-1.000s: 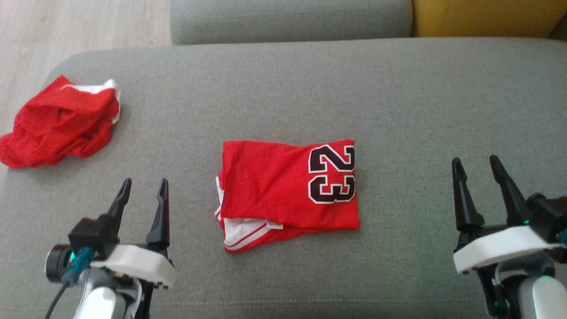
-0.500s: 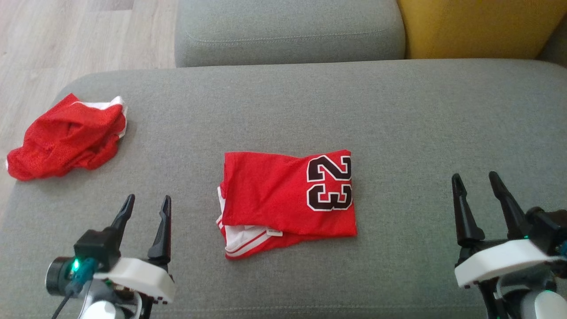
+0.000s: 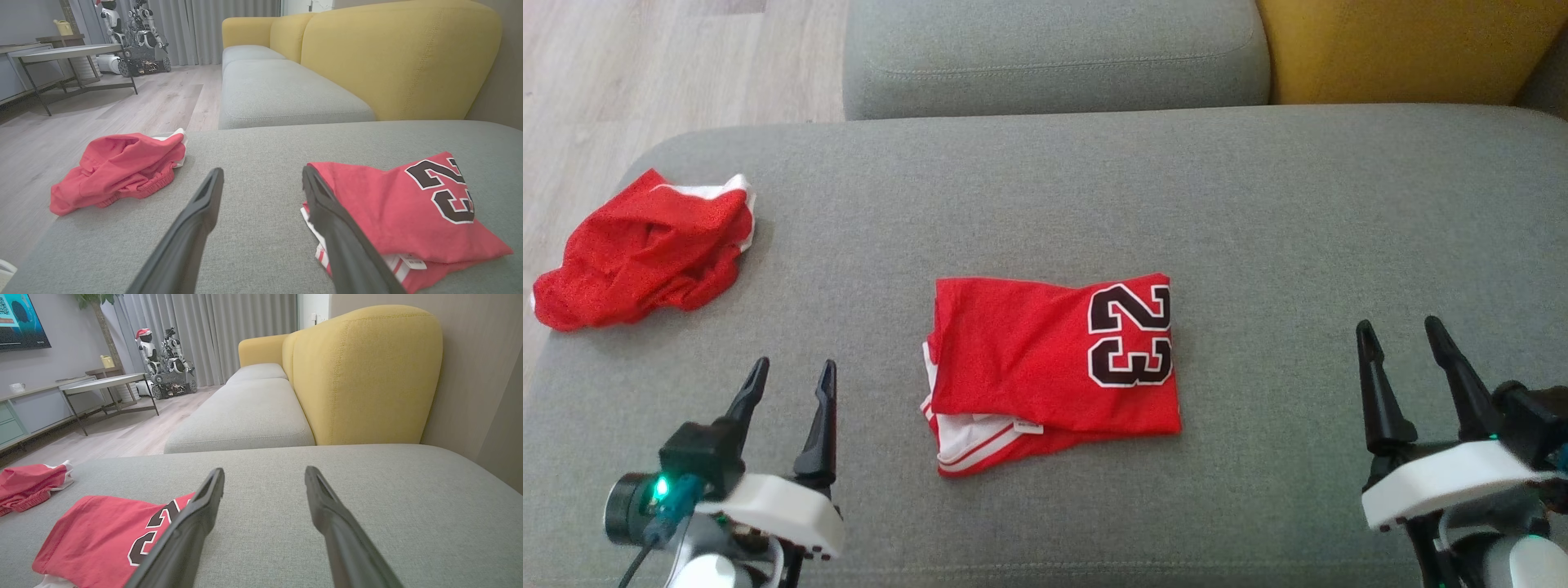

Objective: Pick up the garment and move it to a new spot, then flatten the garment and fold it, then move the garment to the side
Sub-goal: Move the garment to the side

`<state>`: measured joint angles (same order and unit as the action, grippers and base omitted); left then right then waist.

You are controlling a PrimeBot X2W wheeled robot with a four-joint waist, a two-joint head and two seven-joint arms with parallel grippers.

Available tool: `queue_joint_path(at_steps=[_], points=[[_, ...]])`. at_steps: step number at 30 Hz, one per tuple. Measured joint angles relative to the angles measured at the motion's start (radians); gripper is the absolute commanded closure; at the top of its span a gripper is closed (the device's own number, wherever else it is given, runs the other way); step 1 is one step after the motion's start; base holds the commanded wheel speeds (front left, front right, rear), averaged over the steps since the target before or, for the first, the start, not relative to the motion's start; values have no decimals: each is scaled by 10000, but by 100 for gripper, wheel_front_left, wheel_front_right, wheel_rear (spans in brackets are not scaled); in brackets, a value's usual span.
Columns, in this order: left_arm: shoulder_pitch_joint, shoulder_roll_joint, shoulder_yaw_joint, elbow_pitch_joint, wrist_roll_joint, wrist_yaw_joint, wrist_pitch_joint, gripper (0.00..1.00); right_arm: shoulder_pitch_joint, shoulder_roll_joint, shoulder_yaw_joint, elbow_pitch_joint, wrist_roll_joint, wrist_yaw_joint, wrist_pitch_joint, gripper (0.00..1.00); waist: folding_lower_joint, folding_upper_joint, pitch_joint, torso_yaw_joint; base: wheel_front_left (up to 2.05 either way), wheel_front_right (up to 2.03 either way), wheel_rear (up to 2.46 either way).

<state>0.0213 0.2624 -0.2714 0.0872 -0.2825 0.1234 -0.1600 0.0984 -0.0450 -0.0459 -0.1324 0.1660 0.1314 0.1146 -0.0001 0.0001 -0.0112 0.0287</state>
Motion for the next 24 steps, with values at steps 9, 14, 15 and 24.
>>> queue_joint_path(at_steps=[9,14,15,24], points=[[-1,33,-27,-17,-2,44,0,0,0,0,-35,2,2,0,0,0,0,0,46,50,0,0,0],[-12,58,-61,-90,-2,84,0,0,-4,0,-44,23,0,0,2,0,0,0,142,125,0,0,0],[-27,59,-73,-123,-2,84,0,0,-12,0,-40,46,0,0,2,0,0,0,196,156,0,0,0],[-779,42,-242,-196,-2,-17,-127,0,-768,0,591,1373,38,0,86,0,0,0,952,606,0,0,0]])
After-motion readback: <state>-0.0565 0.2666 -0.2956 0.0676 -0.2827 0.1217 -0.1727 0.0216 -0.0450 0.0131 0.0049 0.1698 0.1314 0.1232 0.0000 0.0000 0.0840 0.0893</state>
